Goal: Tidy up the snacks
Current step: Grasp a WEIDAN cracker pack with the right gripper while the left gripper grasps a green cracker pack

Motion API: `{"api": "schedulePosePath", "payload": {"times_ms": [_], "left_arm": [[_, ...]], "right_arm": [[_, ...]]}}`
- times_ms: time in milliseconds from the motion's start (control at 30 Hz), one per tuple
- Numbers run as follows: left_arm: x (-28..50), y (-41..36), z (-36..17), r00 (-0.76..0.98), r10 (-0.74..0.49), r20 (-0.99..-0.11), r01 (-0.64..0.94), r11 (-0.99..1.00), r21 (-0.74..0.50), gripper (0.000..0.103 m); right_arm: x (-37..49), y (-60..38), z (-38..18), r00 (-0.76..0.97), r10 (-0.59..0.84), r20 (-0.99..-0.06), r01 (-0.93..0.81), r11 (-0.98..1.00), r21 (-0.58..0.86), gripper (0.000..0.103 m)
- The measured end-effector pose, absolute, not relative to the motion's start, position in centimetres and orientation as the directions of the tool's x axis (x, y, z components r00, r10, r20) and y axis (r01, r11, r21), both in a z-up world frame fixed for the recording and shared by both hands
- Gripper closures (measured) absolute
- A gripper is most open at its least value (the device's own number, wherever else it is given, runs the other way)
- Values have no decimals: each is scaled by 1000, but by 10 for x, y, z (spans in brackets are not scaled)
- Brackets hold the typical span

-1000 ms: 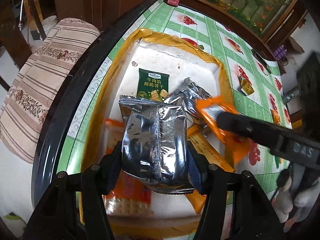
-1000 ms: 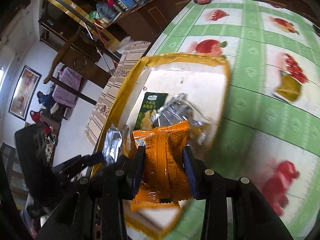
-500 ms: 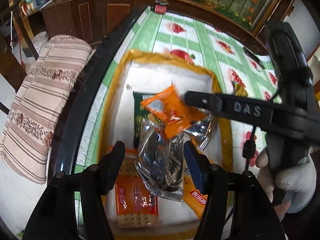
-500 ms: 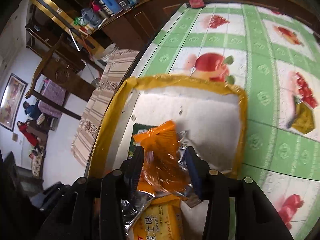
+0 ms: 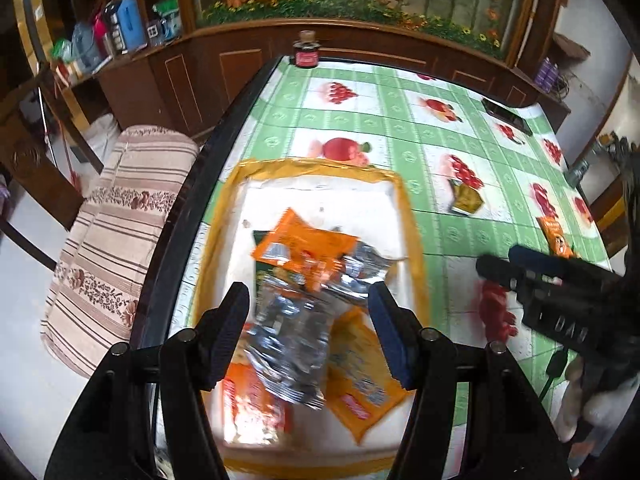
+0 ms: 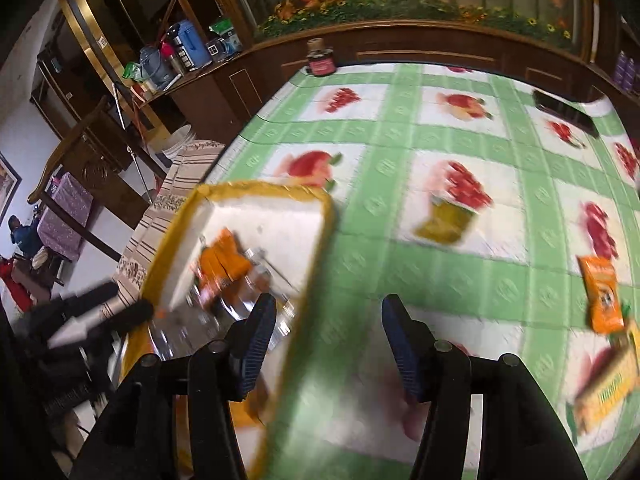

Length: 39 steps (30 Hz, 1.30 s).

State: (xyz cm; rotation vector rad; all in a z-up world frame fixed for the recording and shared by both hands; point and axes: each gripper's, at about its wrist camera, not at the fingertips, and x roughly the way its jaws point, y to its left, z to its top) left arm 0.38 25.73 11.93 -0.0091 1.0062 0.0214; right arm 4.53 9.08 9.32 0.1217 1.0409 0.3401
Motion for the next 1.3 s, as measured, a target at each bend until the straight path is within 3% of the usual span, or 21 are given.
{"api": "schedulePosePath", "payload": {"times_ms": [233,367,433,633,900,1033,1167,1300], "left_arm": [[-11,201,133,538,-53,-841,16,998,-53,42],[-15,168,133,530,-115,-840,49,993,-105,42],[-16,150,131,517,-145,-844,72,989,-126,42],[-20,110,127,489,-171,-855,111,985,-133,42],[-25,98,121,476,-158,-865,98,987,-126,42],[-25,108,119,473,-144,-869,69,990,-127,42],[-22,121,115,468,-143,-872,28,989,-147,42],[-8,129,110,450,-165,-878,12,984,-179,42]], "right_arm": [[3,-4,80,485,325,-812,-102,943,317,47],[-26,-99,78,559,203,-804,114,942,317,45],[-36,-143,73,566,147,-811,233,915,329,40],[-44,-214,47,529,171,-831,379,829,412,39],[-15,-197,25,475,253,-843,323,841,435,40],[-4,-171,18,435,263,-861,253,882,397,62],[-1,-132,23,425,236,-874,132,939,318,69],[-5,-105,25,407,264,-874,43,951,307,69]]}}
